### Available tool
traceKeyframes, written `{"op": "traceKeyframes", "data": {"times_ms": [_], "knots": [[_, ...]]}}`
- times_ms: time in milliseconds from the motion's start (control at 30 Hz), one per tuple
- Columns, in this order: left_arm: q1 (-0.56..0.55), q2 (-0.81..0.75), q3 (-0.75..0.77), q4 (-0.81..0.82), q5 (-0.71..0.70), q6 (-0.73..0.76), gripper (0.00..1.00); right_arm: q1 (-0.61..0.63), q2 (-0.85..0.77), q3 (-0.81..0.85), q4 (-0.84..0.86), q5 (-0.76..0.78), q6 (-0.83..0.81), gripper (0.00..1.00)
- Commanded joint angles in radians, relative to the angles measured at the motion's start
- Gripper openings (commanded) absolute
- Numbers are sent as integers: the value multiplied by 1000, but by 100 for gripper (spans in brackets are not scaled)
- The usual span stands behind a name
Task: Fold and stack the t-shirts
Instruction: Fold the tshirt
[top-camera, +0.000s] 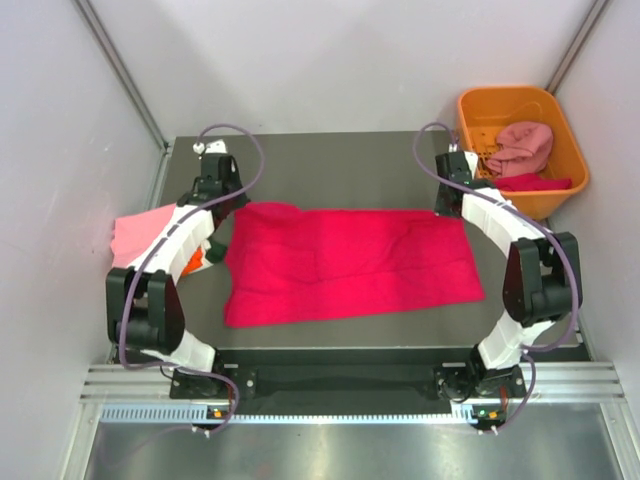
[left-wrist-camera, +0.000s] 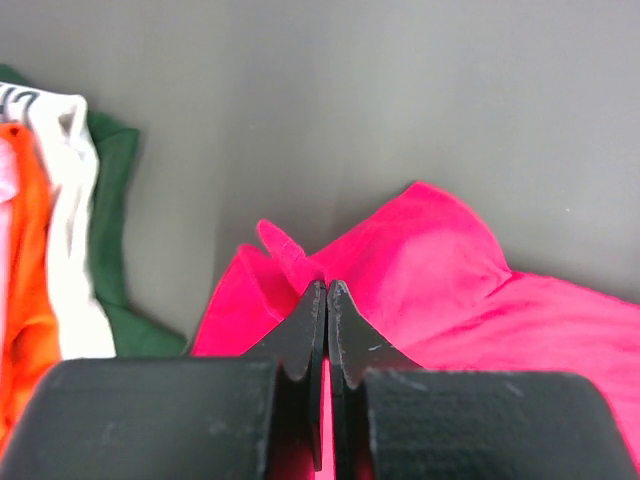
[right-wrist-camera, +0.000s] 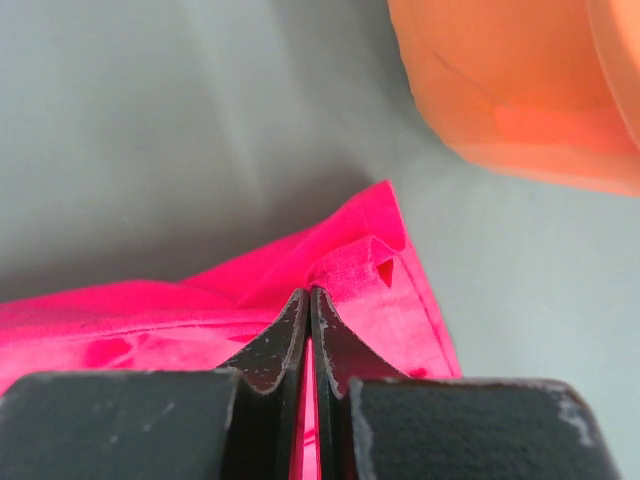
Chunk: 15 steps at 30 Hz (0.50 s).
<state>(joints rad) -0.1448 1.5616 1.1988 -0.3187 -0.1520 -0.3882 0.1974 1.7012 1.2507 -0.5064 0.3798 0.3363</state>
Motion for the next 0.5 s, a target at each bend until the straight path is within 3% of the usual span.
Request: {"op": "traceKeyframes", "data": {"times_ms": [0,233,467], "knots": [[1,-118,-68,108,-32,23,0,-16,-83,-28,29,-13,4,0],[1,-304,-260,259,-18,17,0,-15,-138,-89,40,-15,17,0],[-2,-457,-341,247,0,15,0,-23,-167,-131,45,7,32,0]]}}
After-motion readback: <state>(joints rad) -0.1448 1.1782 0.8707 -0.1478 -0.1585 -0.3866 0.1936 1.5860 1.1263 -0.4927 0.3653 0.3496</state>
